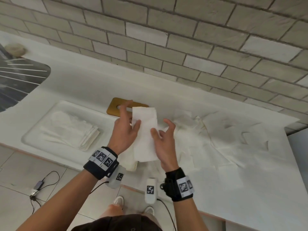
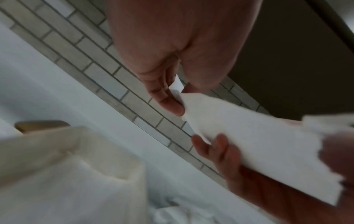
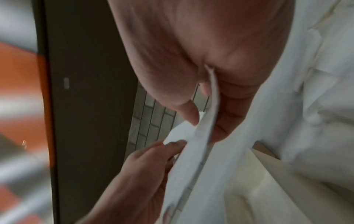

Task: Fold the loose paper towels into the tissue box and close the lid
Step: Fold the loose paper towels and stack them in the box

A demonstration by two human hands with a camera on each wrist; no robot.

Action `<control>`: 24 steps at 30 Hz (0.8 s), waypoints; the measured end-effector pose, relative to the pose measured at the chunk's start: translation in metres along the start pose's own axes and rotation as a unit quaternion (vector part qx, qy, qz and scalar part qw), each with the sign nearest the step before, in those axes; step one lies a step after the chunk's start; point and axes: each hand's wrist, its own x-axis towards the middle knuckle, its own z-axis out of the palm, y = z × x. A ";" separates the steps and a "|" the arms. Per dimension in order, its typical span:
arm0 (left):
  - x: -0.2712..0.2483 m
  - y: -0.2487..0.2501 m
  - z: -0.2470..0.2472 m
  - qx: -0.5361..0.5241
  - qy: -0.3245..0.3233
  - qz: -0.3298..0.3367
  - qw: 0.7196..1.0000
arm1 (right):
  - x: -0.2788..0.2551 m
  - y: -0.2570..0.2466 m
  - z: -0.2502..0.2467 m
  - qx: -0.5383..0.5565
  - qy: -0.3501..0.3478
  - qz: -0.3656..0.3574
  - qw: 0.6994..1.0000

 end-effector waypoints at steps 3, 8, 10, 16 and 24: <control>0.010 -0.025 -0.017 0.090 -0.019 0.003 0.996 | -0.015 0.014 0.016 -0.091 -0.038 -0.038 0.994; 0.010 -0.070 -0.039 0.217 -0.104 0.003 0.971 | -0.020 0.041 0.055 -0.316 -0.103 -0.030 0.943; 0.005 -0.079 -0.046 0.271 -0.093 0.028 0.958 | -0.023 0.046 0.073 -0.368 -0.134 -0.012 0.920; -0.013 -0.082 -0.046 0.374 -0.239 0.075 0.893 | -0.020 0.046 0.094 -0.396 -0.156 0.037 0.904; -0.018 -0.091 -0.034 0.562 -0.415 0.034 0.714 | -0.014 0.035 0.028 -0.346 -0.075 -0.007 0.935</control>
